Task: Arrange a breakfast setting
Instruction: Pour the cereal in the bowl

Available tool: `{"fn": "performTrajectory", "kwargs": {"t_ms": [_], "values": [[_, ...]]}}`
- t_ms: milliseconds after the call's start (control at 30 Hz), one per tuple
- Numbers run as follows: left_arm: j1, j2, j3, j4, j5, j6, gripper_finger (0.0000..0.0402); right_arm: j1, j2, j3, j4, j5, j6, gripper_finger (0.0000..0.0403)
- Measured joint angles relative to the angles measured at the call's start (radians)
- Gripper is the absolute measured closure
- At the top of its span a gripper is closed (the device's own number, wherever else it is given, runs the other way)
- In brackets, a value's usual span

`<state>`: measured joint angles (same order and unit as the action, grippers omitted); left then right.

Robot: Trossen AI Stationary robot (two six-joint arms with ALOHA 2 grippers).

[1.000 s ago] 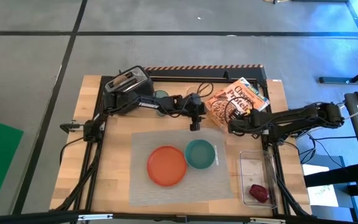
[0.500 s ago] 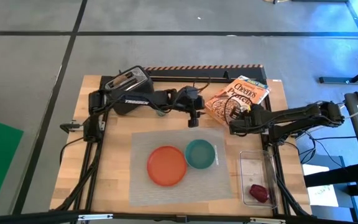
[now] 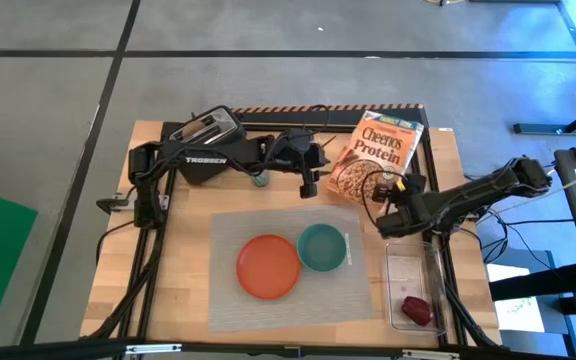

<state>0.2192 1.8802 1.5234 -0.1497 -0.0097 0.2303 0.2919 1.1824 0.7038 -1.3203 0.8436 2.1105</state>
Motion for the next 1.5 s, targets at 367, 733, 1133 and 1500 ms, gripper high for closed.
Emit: {"fn": "performTrajectory", "kwargs": {"t_ms": [367,733,1133,1500], "values": [[0.01,-0.076,0.0,0.014,0.0,-0.118,0.0266,0.035,-0.027,0.195,-0.25,0.342,-0.181,0.0403],[0.068,-0.228,0.0,0.01,-0.032,-0.17,0.0265,0.035,-0.046,0.36,-0.251,0.565,-0.517,0.0403],[0.129,-0.277,0.002,-0.003,-0.03,-0.25,0.0167,0.091,-0.047,0.644,-0.251,0.693,-0.965,0.0403],[0.176,-0.277,0.002,0.105,0.156,-0.255,0.0081,0.239,-0.046,0.736,-0.24,0.694,-1.112,0.0403]]}}
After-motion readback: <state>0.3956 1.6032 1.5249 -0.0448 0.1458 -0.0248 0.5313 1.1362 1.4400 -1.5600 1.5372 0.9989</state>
